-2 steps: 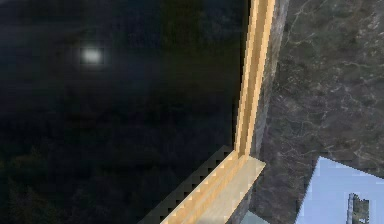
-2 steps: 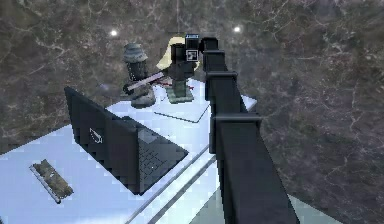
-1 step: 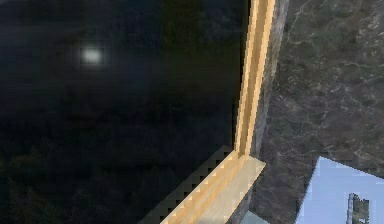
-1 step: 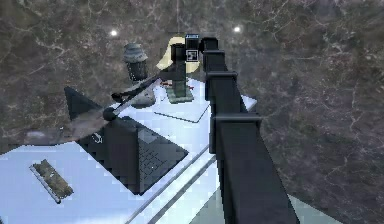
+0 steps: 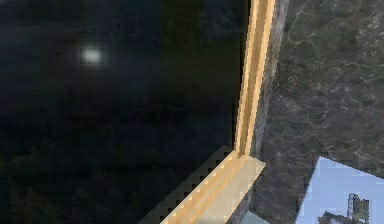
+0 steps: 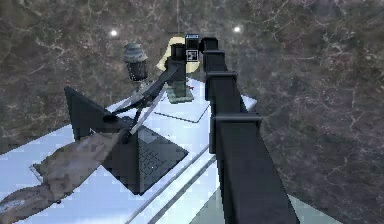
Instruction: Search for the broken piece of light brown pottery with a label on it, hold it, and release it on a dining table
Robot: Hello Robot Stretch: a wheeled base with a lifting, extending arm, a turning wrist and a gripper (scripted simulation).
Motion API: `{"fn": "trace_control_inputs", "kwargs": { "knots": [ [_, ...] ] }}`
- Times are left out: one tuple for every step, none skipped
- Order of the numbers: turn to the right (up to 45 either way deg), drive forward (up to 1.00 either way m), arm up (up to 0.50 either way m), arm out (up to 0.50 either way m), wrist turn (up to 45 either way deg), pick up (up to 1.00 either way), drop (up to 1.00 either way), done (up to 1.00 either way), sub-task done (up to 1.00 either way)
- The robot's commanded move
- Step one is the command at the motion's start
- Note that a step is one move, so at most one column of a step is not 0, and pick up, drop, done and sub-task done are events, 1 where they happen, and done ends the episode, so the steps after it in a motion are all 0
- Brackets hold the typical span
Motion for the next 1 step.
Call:
{"fn": "trace_control_inputs", "kwargs": {
  "knots": [
    [0.0,0.0,0.0,-0.44,0.0,0.0,0.0,0.0,0.0]
  ]
}}
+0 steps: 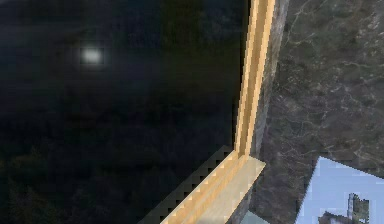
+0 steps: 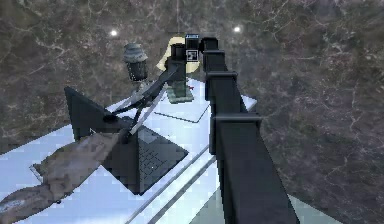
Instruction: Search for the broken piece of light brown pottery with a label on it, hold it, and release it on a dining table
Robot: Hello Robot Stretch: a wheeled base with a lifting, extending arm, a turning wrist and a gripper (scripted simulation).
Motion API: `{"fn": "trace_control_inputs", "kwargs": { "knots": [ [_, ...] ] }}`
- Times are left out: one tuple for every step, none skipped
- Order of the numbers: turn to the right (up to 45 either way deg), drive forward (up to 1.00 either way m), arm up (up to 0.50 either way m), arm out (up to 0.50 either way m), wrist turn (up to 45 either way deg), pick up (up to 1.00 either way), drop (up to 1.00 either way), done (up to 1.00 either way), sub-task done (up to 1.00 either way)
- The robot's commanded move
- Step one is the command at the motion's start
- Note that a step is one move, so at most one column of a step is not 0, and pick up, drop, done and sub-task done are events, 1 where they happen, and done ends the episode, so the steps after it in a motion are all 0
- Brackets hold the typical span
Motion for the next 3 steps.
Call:
{"fn": "trace_control_inputs", "kwargs": {
  "knots": [
    [0.0,0.0,0.0,0.0,-45.0,0.0,0.0,0.0,0.0],
    [0.0,0.0,0.0,0.0,-6.0,0.0,0.0,0.0,0.0],
    [0.0,0.0,-0.5,0.0,0.0,0.0,0.0,0.0,0.0]
  ]
}}
